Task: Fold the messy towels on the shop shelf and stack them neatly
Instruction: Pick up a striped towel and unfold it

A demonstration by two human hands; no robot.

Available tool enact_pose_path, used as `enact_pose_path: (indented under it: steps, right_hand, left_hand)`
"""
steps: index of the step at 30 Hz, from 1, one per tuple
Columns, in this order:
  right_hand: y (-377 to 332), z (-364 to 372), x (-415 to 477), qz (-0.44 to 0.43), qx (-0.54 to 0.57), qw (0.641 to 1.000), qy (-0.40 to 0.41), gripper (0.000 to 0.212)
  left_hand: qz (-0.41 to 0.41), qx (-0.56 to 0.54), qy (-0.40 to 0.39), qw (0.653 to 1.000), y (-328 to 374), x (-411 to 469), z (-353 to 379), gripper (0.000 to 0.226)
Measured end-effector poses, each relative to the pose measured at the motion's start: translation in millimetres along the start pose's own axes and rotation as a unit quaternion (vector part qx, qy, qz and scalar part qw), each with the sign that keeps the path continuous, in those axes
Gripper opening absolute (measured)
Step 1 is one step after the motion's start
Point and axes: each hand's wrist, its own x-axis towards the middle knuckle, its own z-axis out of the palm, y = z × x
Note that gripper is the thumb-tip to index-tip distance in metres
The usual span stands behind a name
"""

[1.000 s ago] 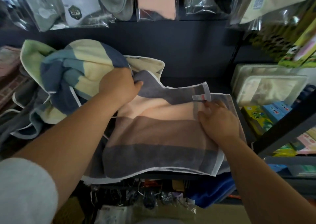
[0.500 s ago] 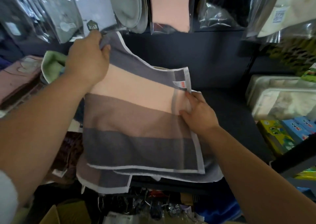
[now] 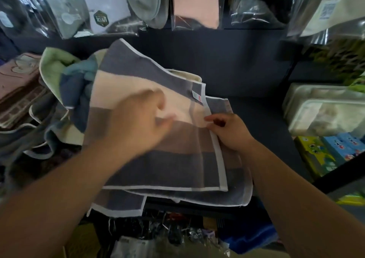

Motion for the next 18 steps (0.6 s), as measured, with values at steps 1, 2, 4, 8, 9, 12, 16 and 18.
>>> enact_pose_path:
  steps: [1, 2, 4, 8, 9, 12, 16, 18]
  right_hand:
    - [-1, 1, 0, 0.002, 0.026, 1.0, 0.0, 0.019]
    - [-2, 1, 0, 0.005, 0.048, 0.999, -0.005, 0.018]
    - [-5, 0, -1, 0.006, 0.075, 0.997, -0.015, 0.02]
    - [-3, -1, -5, 0.006, 0.087, 0.996, -0.03, 0.029]
    - [-3, -2, -7, 0.002, 0.093, 0.995, -0.025, 0.03]
    - [-6, -6, -9, -0.013, 0.117, 0.993, -0.019, 0.032]
    - [-22, -20, -12, -0.031, 0.191, 0.98, 0.044, 0.031]
    - [-29, -36, -19, -0.05, 0.232, 0.963, 0.125, 0.029]
  left_hand:
    - [0.031, -0.01, -0.07, 0.997, 18, -16, 10, 0.038]
    - [0.062, -0.014, -0.134, 0.989, 32, -31, 21, 0.044]
    - [0.117, -0.013, -0.209, 0.971, 48, -56, 48, 0.058]
    - [0.185, 0.042, -0.219, 0.957, 50, -80, 83, 0.055]
    - [0.199, 0.038, -0.198, 0.959, 50, -83, 85, 0.044]
    - [0.221, 0.004, -0.133, 0.966, 47, -85, 87, 0.015]
    - [0.167, -0.067, -0.05, 0.982, 54, -77, 68, 0.019]
    - [0.165, -0.106, -0.008, 0.981, 66, -75, 56, 0.022]
